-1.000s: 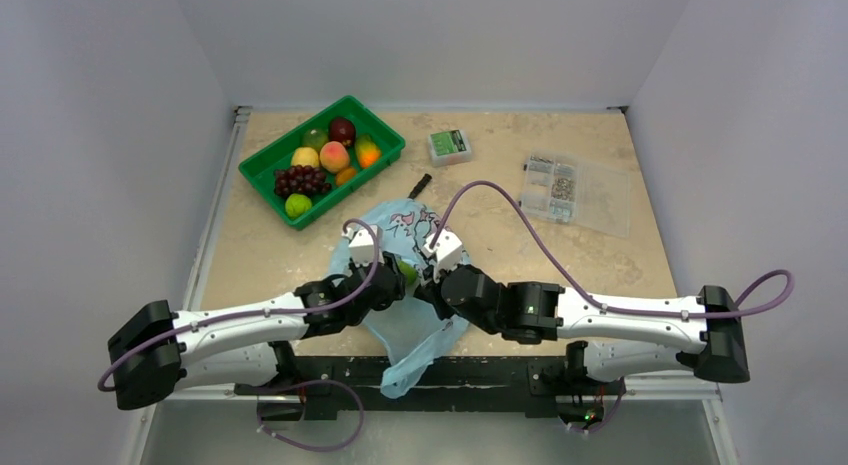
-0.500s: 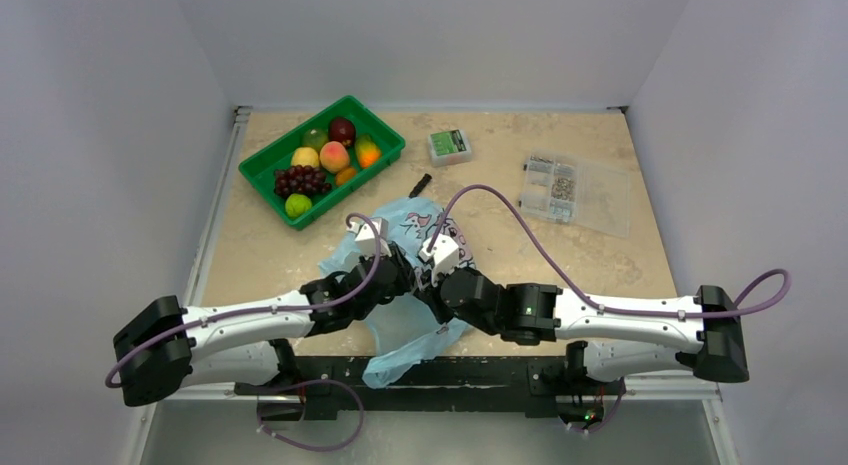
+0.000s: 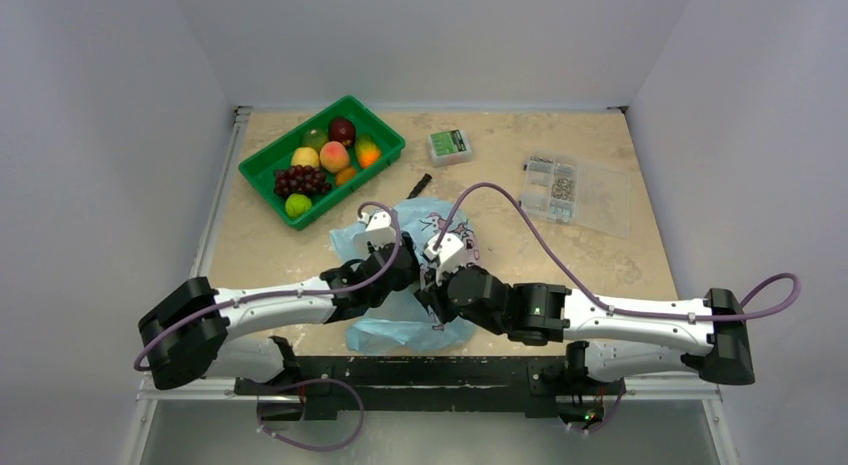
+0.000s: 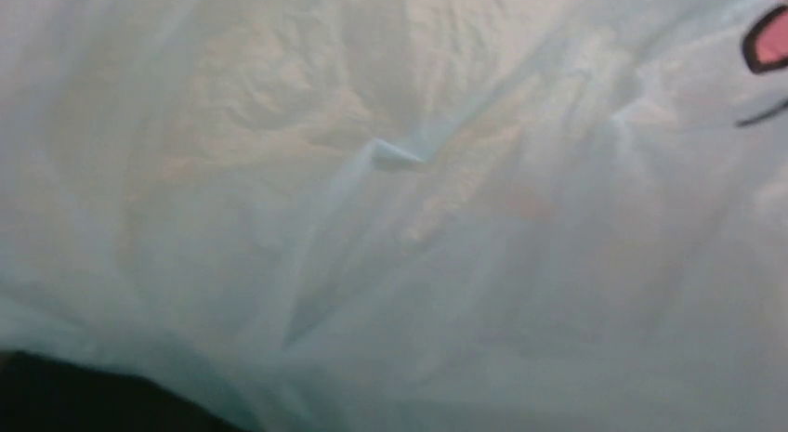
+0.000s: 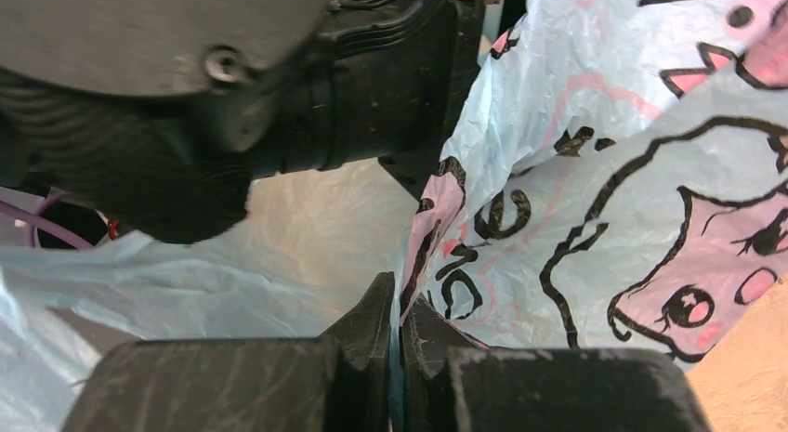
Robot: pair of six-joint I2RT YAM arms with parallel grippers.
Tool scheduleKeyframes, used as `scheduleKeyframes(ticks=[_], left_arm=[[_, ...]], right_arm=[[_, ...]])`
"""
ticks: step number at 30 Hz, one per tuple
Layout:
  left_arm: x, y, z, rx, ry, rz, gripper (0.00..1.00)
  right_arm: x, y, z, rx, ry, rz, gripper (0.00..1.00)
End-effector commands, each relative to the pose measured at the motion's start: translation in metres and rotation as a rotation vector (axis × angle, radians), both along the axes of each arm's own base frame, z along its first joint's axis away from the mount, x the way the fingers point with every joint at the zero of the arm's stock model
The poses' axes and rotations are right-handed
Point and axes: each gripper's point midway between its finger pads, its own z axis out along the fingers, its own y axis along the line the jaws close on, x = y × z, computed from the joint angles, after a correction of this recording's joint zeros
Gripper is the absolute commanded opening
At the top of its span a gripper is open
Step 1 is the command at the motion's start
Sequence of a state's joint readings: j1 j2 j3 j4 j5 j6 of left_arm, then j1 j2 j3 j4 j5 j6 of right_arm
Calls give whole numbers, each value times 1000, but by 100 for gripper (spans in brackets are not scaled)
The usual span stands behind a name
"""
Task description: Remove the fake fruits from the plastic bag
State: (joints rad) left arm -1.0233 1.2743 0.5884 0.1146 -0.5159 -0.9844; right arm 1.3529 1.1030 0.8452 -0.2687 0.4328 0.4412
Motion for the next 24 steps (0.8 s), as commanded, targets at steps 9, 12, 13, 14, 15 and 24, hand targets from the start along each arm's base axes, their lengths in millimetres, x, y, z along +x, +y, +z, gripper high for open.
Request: scheduleKeyframes(ticks=[9,12,13,14,15,24], left_arm=[[32,-15,-22,181,7,71,79],[32,-27,-44,188,33,32,78],[32,-26,-49,203,43,38,77],[33,-24,-54,217,52,50,75],[34,-23,-57,230,53,51,73],[37,-25,-36,279,-11,-28,27]], right_arm=[[2,-9,-4,40,-1,4,0],[3,-17,-15,34,26,-37,0],[2,-19,-20,37,41,-51,0],[2,-22,-24,43,57,-73,0],[3,-25,-28,47,71,-95,0],[7,-49,-59,51,150,-269,0]])
